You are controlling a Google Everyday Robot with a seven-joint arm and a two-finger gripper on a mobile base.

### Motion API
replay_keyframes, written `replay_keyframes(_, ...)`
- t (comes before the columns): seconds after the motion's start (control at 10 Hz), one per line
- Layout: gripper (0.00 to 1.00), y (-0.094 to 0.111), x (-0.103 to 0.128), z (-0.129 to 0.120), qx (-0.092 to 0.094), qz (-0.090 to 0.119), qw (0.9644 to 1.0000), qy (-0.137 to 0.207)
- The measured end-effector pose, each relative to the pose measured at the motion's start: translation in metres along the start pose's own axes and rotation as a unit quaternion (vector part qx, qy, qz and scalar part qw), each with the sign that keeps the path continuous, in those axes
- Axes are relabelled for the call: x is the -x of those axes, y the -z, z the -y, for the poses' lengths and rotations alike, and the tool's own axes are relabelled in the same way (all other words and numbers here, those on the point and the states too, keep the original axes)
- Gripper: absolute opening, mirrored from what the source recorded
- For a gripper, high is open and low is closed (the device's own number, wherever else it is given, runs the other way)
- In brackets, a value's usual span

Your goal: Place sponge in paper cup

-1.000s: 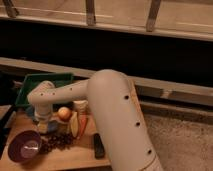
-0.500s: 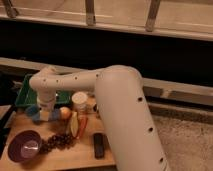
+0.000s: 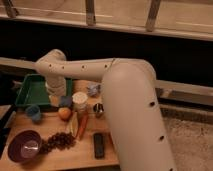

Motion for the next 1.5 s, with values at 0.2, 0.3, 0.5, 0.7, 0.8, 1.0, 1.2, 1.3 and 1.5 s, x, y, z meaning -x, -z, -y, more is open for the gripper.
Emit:
replay_keyframes(0.2,0.0,0.015,-0.026,0.028,-0.026,-0.027,0.9981,-0.048)
replay_keyframes(0.3,0.0,0.02,-0.034,0.034,-0.032,-0.033,0.9969,-0.064)
replay_keyframes(0.5,0.0,0.023,-0.053,0.045,-0.036,-0.04,0.9938,-0.098)
replay_keyframes(0.7,0.0,0.014,-0.062,0.052,-0.033,-0.041,0.9916,-0.118)
replay_keyframes(0.8,0.0,0.01,-0.059,0.051,-0.029,-0.041,0.9917,-0.119)
replay_keyframes(1.0,0.0,0.002,-0.064,0.061,-0.031,-0.05,0.9904,-0.125)
replay_keyframes(1.2,0.0,-0.004,-0.062,0.062,-0.029,-0.058,0.99,-0.125)
replay_keyframes(1.3,0.0,-0.005,-0.064,0.063,-0.03,-0.061,0.9895,-0.127)
replay_keyframes(1.5,0.0,-0.006,-0.069,0.068,-0.033,-0.065,0.9885,-0.132)
